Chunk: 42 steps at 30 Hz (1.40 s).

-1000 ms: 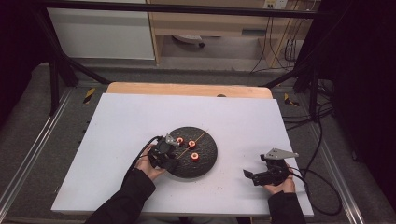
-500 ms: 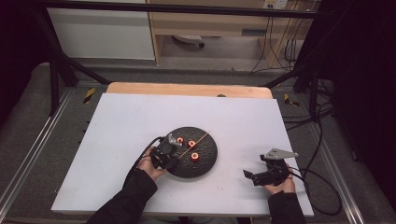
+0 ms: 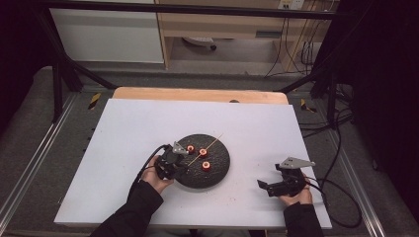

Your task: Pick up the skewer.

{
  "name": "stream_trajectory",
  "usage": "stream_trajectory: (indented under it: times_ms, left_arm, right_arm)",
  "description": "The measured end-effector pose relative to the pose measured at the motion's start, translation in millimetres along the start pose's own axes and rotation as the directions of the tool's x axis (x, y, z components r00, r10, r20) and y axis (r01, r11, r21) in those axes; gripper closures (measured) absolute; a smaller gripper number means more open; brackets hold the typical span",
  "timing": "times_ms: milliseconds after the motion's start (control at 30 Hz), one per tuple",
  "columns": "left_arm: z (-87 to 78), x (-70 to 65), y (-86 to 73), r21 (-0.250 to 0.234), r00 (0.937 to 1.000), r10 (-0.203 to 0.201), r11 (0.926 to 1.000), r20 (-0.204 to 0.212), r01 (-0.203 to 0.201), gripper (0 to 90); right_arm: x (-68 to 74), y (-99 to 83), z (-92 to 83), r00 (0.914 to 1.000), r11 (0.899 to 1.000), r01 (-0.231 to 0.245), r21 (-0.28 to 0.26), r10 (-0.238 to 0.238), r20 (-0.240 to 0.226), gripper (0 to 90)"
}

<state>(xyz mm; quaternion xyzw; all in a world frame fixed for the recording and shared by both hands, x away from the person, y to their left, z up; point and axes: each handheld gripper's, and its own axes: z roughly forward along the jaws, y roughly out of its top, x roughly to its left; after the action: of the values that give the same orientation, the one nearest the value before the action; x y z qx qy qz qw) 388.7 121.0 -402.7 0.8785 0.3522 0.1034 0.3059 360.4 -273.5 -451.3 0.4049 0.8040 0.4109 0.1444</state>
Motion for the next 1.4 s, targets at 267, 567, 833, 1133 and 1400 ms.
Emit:
stream_trajectory:
  times_ms: [267, 567, 833, 1133, 1400]
  left_arm:
    - [-15.3, 5.1, -12.4, -0.066, 0.9999, -0.009, 0.9978, 0.009, 0.009, 87.7]
    - [-30.7, 14.6, -31.2, -0.131, 0.9992, -0.038, 0.9906, 0.011, 0.039, 87.7]
    - [-43.9, 25.3, -51.6, -0.188, 0.9984, -0.055, 0.9806, 0.017, 0.057, 87.7]
    - [-54.6, 34.5, -77.7, -0.220, 0.9968, -0.078, 0.9721, 0.018, 0.080, 87.7]
    - [-59.4, 35.7, -90.9, -0.240, 0.9967, -0.079, 0.9675, 0.017, 0.081, 87.6]
  right_arm:
    - [0.2, 0.2, -0.6, 1.0000, 1.000, -0.007, 0.004, 0.007, 0.006, 0.6]
    - [5.6, 6.2, 0.8, 1.0000, 1.000, -0.001, 0.014, 0.001, 0.009, 0.6]
    - [13.4, 15.5, 4.4, 1.0000, 1.000, 0.004, 0.019, -0.004, 0.006, 0.7]
    - [28.7, 37.0, 14.9, 0.9994, 0.999, 0.036, 0.030, -0.036, -0.004, 0.8]
    - [44.2, 58.0, 25.7, 0.9986, 0.998, 0.047, 0.039, -0.046, -0.026, 0.9]
